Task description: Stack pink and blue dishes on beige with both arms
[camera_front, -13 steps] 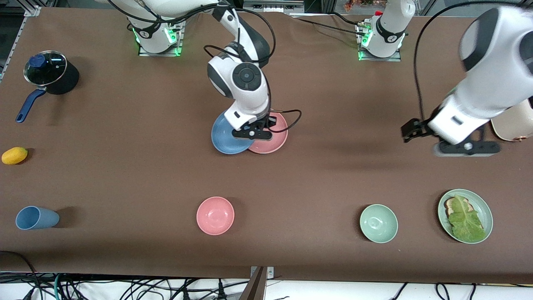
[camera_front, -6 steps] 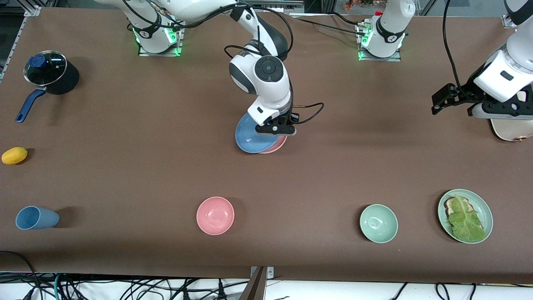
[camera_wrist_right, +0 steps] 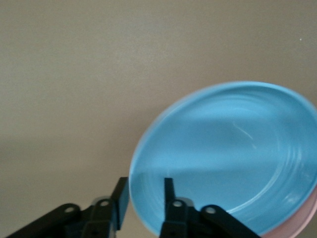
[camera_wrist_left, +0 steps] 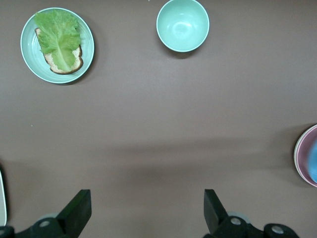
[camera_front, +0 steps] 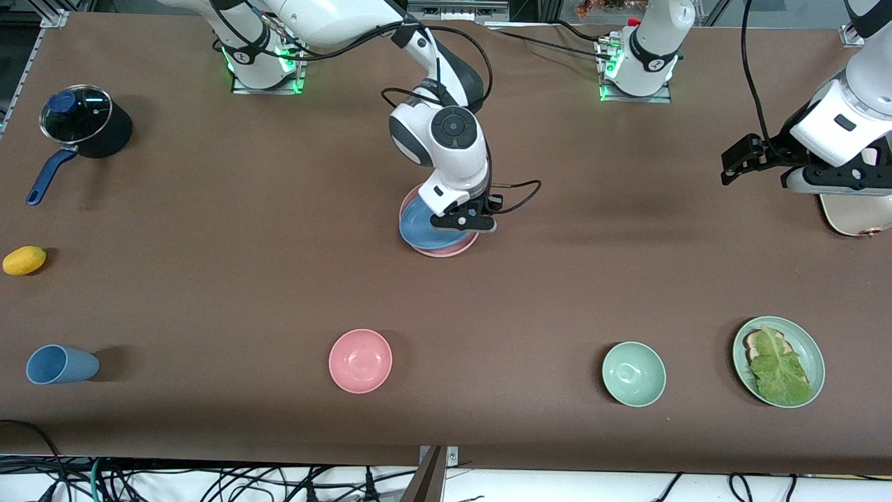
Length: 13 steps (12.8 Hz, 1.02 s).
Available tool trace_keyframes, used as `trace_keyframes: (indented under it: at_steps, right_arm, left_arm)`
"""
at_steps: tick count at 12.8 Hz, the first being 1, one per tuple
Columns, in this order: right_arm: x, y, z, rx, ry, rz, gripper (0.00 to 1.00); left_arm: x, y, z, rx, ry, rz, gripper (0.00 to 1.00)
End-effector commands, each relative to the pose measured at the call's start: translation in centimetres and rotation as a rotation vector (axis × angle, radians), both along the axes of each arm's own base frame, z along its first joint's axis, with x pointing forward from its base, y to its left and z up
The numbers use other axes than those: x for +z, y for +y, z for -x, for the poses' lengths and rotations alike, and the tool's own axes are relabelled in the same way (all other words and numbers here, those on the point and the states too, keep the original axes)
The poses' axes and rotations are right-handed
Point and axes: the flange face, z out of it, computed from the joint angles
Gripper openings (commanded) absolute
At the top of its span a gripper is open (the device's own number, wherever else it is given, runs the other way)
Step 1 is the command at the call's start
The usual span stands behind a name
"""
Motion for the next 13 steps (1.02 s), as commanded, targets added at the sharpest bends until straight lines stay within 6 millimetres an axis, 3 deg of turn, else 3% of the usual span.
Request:
trace_keyframes:
  at_steps: [1, 3, 5, 10, 13]
  right_arm:
    - [1.1, 0.4, -0.7, -0.007, -0.011, -0.022, 1.00]
    - [1.7, 0.3, -0.8, -0.010, -0.013, -0.022, 1.00]
    - [3.7, -0.5, -1.6, -0.021, -0.028, -0.032, 1.00]
    - [6.4, -6.9, -5.8, -0.043, 0.039, 0.043, 1.00]
    - [8.8, -13.0, -8.9, -0.006, 0.092, 0.087, 1.00]
  left_arm:
    - [0.5, 0.1, 0.2, -0.026, 0.005, -0.012, 1.00]
    - [0.4, 0.2, 0.1, -0.025, 0.008, -0.012, 1.00]
    - [0.5, 0.2, -0.2, -0.025, 0.003, -0.011, 1.00]
    - [0.5, 0.5, -0.2, -0.020, 0.006, -0.011, 1.00]
    - [0.5, 0.5, -0.2, -0.019, 0.006, -0.011, 1.00]
